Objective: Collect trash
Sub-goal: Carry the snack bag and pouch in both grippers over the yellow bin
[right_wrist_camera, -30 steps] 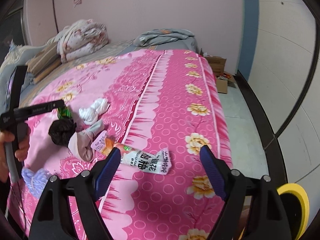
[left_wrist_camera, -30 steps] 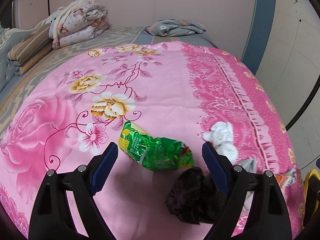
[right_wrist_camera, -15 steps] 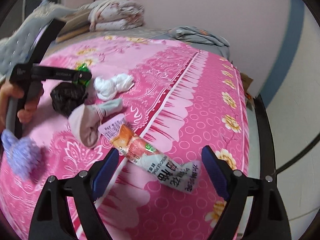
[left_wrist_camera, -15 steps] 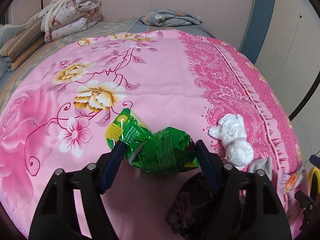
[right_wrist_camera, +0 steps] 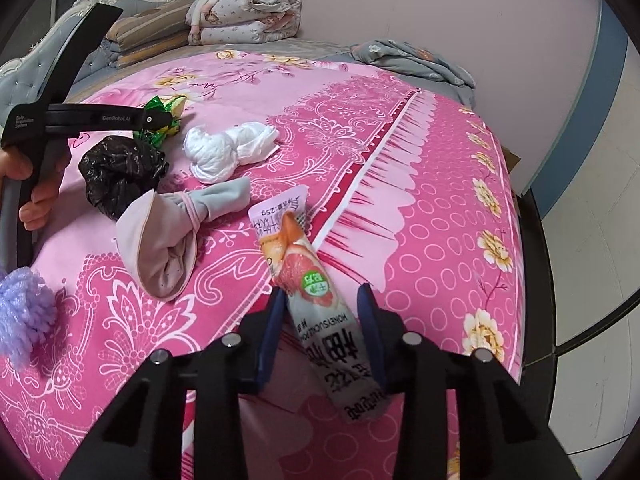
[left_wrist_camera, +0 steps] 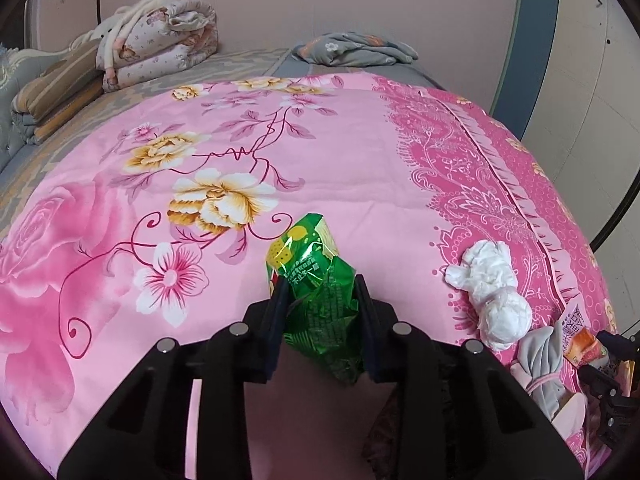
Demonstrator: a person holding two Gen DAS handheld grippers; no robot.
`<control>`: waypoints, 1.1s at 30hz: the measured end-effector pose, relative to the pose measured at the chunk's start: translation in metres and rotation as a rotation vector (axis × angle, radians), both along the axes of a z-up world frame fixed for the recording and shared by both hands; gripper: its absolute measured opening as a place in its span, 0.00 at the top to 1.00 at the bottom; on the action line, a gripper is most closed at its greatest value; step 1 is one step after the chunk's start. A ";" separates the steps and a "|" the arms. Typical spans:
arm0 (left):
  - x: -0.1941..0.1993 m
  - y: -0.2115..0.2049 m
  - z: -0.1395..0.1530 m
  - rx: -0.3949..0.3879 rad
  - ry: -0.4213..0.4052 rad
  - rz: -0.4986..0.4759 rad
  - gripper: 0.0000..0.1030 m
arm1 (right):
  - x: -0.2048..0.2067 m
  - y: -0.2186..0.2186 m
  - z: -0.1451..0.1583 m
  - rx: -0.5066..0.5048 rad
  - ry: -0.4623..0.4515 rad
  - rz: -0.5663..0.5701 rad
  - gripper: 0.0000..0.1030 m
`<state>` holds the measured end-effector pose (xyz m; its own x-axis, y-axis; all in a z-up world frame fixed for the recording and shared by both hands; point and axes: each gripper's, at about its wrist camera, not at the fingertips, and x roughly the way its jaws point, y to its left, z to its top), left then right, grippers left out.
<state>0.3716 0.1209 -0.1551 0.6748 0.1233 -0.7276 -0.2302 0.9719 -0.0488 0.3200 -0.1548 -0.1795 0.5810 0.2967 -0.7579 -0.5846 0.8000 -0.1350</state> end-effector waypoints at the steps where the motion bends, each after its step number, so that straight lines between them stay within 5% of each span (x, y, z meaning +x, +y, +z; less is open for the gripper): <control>1: 0.000 0.000 0.001 0.000 -0.001 0.002 0.71 | -0.001 0.000 0.000 0.002 0.002 -0.002 0.67; 3: -0.002 0.002 0.004 -0.003 -0.005 0.005 0.71 | -0.001 -0.002 0.002 0.010 0.007 -0.016 0.73; 17: -0.046 0.007 0.062 -0.003 -0.078 0.044 0.71 | -0.049 -0.023 0.062 0.108 -0.032 -0.057 0.74; 33: -0.110 -0.062 0.134 -0.012 -0.179 -0.092 0.71 | -0.121 -0.091 0.137 0.196 -0.139 -0.199 0.74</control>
<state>0.2616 0.0587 -0.0211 0.8013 0.0467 -0.5964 -0.1268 0.9876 -0.0930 0.1985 -0.2457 -0.0423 0.7365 0.2995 -0.6065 -0.4007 0.9155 -0.0345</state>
